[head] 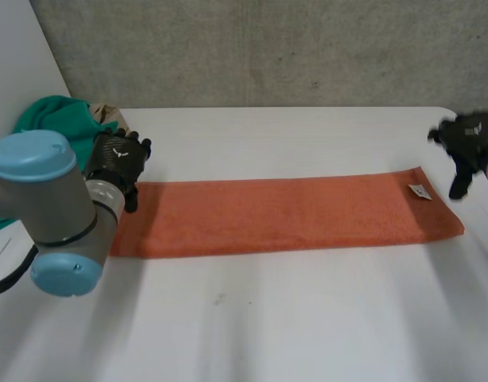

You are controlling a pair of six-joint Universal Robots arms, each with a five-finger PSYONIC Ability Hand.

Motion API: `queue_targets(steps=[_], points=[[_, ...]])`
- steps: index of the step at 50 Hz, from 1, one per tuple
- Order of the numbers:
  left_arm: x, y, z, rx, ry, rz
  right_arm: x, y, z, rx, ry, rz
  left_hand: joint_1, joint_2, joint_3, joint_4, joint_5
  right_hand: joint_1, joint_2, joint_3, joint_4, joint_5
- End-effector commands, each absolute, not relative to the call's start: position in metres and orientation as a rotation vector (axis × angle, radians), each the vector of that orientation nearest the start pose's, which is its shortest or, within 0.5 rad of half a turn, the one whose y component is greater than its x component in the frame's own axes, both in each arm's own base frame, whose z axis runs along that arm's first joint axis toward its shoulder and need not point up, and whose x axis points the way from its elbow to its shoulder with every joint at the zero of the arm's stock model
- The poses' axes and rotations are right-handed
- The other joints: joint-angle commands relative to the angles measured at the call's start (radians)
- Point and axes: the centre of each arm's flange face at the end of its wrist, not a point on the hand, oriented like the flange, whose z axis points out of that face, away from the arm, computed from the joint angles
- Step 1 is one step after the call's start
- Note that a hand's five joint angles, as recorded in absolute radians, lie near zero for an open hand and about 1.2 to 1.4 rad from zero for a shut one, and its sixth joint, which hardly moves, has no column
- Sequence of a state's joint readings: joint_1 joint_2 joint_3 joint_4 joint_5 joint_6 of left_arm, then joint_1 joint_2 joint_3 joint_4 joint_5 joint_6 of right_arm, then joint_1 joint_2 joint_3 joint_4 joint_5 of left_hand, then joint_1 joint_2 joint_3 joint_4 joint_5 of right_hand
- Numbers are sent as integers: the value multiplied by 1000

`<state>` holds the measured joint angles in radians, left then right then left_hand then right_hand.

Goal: Fold the laundry.

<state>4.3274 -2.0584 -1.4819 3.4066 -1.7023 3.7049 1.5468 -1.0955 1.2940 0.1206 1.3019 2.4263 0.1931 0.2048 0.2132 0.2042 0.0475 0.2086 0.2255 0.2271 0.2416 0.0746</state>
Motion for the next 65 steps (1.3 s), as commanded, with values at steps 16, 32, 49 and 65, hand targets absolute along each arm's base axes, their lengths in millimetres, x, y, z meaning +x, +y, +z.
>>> queue_targets(steps=[16, 32, 49, 65], points=[[-258, -308, 172, 925, 2027, -1936, 116, -382, 130, -1258, 2502, -1718, -19, -30, -39, -30, -47, 463, 446, 445, 430, 423], [-256, -306, 171, 926, 2031, -1931, 92, -397, 125, -1208, 2556, -1783, -19, -30, -39, -30, -47, 1188, 1171, 1169, 1155, 1147], [-257, -304, 172, 930, 2032, -1931, 86, -389, 154, -1192, 2415, -1853, -19, -30, -39, -30, -47, 191, 174, 172, 158, 150], [-256, -306, 169, 925, 2027, -1937, 85, -402, 117, -1175, 2447, -1756, -19, -30, -39, -30, -47, 399, 382, 380, 366, 358]])
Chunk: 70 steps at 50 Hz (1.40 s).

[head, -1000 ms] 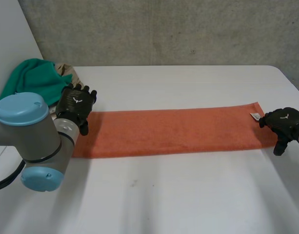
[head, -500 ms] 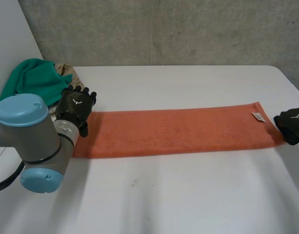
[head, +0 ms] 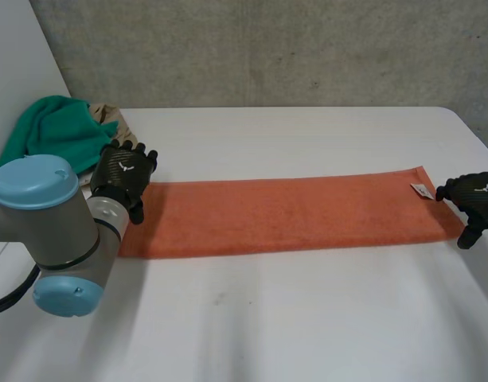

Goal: Fold the laundry.

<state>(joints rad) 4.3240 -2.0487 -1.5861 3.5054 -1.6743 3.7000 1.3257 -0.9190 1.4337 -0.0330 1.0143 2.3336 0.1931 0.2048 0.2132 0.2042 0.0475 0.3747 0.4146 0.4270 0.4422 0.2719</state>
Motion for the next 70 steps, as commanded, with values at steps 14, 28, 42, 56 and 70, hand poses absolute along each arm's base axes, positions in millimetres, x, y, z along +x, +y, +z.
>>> queue_targets(steps=[14, 28, 42, 56, 70], points=[[-257, -306, 169, 927, 2027, -1937, 91, -405, 115, -1191, 2418, -1759, -19, -30, -39, -30, -48, 1007, 967, 954, 939, 935], [-256, -306, 168, 925, 2030, -1932, 63, -420, 134, -1154, 2468, -1874, -19, -30, -39, -30, -48, 1022, 982, 969, 954, 950], [-255, -303, 172, 922, 2025, -1939, -18, -445, 183, -1061, 2725, -2145, -19, -30, -39, -30, -48, 1022, 982, 969, 954, 950], [-255, -304, 181, 905, 2002, -1966, 228, -373, 238, -1516, 1881, -2198, -19, -30, -39, -30, -48, 1022, 982, 969, 954, 950], [-256, -302, 179, 915, 2008, -1960, 407, -222, 171, -1788, 1336, -1813, -19, -30, -39, -30, -48, 1022, 982, 969, 954, 950]])
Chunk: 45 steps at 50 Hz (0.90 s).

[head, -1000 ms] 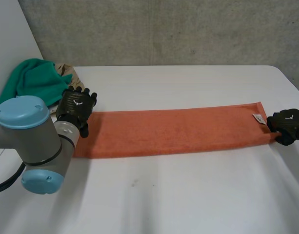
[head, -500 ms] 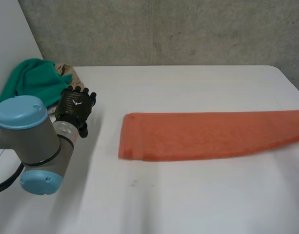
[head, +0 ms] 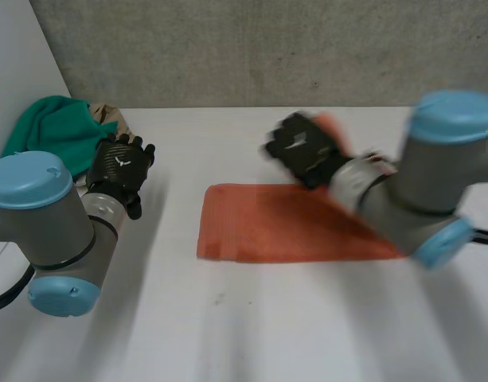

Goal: Fold the laundry.

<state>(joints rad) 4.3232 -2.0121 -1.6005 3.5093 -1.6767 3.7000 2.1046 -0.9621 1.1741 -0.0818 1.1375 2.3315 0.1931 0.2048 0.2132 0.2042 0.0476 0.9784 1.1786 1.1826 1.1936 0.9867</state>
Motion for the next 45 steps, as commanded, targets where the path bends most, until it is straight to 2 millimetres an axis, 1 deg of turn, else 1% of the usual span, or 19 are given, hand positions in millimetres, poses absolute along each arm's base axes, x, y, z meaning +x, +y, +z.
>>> queue_targets(steps=[1, 4, 7, 8, 11, 12, 14, 15, 18, 19, 22, 23, 27, 29, 32, 36, 39, 41, 45], points=[[-256, -301, 178, 918, 2011, -1957, 410, -218, 166, -1799, 1329, -1790, -19, -30, -39, -30, -48, 418, 218, 214, 203, 235], [-256, -302, 177, 920, 2012, -1957, 417, -207, 145, -1831, 1342, -1733, -19, -30, -39, -30, -48, 418, 218, 214, 203, 235], [-259, -301, 179, 926, 2007, -1967, 419, -206, 140, -1833, 1365, -1721, -19, -30, -39, -30, -48, -415, -615, -619, -630, -598], [-263, -299, 180, 938, 2000, -1980, 416, -211, 143, -1819, 1405, -1743, -19, -30, -39, -30, -48, -804, -1004, -1008, -1019, -987], [-270, -295, 183, 956, 1991, -2001, 411, -218, 154, -1757, 1502, -1793, -19, -30, -39, -30, -48, -804, -1004, -1008, -1019, -987], [-274, -293, 184, 967, 1983, -2015, 406, -225, 168, -1662, 1592, -1832, -19, -30, -39, -30, -48, -804, -1004, -1008, -1019, -987], [-279, -291, 187, 974, 1974, -2034, 393, -238, 180, -1537, 1704, -1856, -19, -30, -39, -30, -48, -804, -1004, -1008, -1019, -987], [-281, -291, 189, 979, 1970, -2042, 371, -257, 188, -1406, 1837, -1859, -19, -30, -39, -30, -48, -804, -1004, -1008, -1019, -987], [-292, -283, 193, 1010, 1952, -2079, 334, -281, 193, -1252, 2000, -1817, -19, -30, -39, -30, -48, -804, -1004, -1008, -1019, -987], [-294, -282, 194, 1017, 1948, -2086, 310, -290, 192, -1179, 2082, -1788, -19, -30, -39, -30, -48, -804, -1004, -1008, -1019, -987], [-303, -276, 199, 1039, 1932, -2117, 287, -292, 187, -1149, 2139, -1740, -19, -30, -39, -30, -48, -804, -1004, -1008, -1019, -987], [-305, -275, 199, 1044, 1930, -2121, 273, -291, 178, -1137, 2184, -1700, -19, -30, -39, -30, -48, -804, -1004, -1008, -1019, -987], [-320, -267, 204, 1075, 1911, -2182, 248, -291, 157, -1124, 2270, -1628, -19, -30, -39, -30, -48, -804, -1004, -1008, -1019, -987], [-326, -265, 201, 1089, 1921, -2191, 238, -294, 150, -1124, 2300, -1628, -19, -30, -39, -30, -48, -800, -1000, -1004, -1015, -983], [-337, -261, 197, 1113, 1931, -2205, 226, -297, 142, -1139, 2329, -1648, -19, -30, -39, -30, -48, -574, -774, -778, -789, -757], [-340, -260, 194, 1125, 1937, -2203, 218, -299, 132, -1182, 2344, -1659, -19, -30, -39, -30, -48, -318, -519, -523, -534, -501], [-339, -258, 191, 1132, 1946, -2193, 215, -301, 121, -1203, 2367, -1635, -19, -30, -39, -30, -48, 30, -170, -174, -185, -153], [-339, -257, 190, 1136, 1952, -2188, 210, -307, 116, -1198, 2391, -1635, -19, -30, -39, -30, -48, 415, 215, 211, 200, 233], [-337, -255, 186, 1140, 1968, -2163, 209, -315, 124, -1212, 2376, -1706, -19, -30, -39, -30, -48, 418, 218, 214, 203, 235]])
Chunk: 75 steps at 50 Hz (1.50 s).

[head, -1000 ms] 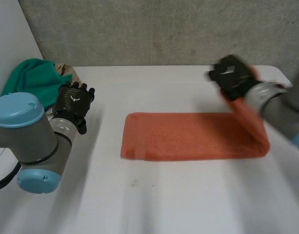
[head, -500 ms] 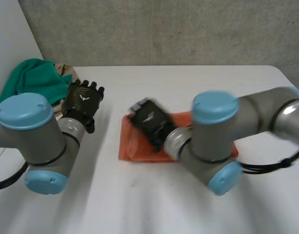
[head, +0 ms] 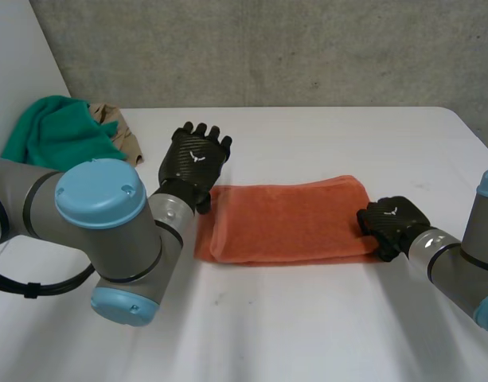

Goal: Fold the laundry.

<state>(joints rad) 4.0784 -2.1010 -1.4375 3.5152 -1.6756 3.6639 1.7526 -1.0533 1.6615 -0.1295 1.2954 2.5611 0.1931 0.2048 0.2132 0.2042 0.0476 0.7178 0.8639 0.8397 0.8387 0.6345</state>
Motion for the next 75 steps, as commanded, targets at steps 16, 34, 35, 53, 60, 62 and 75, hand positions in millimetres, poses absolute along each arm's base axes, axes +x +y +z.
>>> queue_targets(steps=[16, 34, 35, 53, 60, 62, 75], points=[[-299, -269, 217, 972, 1946, -2176, 349, -241, 199, -1667, 1643, -2004, -19, -30, -39, -30, -48, 678, 532, 557, 558, 587], [-303, -270, 227, 848, 2058, -2300, 368, -233, 203, -1168, 1798, -1797, -19, -30, -39, -30, -48, -543, -689, -665, -664, -635], [-309, -268, 230, 849, 2063, -2331, 360, -243, 207, -1099, 1840, -1797, -15, -27, -35, -26, -44, -543, -689, -665, -664, -635], [-356, -246, 147, 1115, 2555, -1931, 332, -294, 157, -876, 2213, -1441, 17, 6, -3, 6, -12, -543, -689, -665, -664, -635], [-344, -251, 138, 1096, 2553, -1809, 333, -296, 139, -1086, 2247, -1438, 15, 3, -6, 3, -14, -543, -689, -665, -664, -635], [-342, -253, 140, 1107, 2530, -1802, 332, -296, 140, -1130, 2250, -1454, 12, 0, -8, 0, -17, -543, -689, -665, -664, -635], [-345, -247, 219, 1210, 2339, -2105, 313, -289, 178, -891, 2216, -1638, -12, -24, -32, -23, -41, -543, -689, -665, -664, -635]])
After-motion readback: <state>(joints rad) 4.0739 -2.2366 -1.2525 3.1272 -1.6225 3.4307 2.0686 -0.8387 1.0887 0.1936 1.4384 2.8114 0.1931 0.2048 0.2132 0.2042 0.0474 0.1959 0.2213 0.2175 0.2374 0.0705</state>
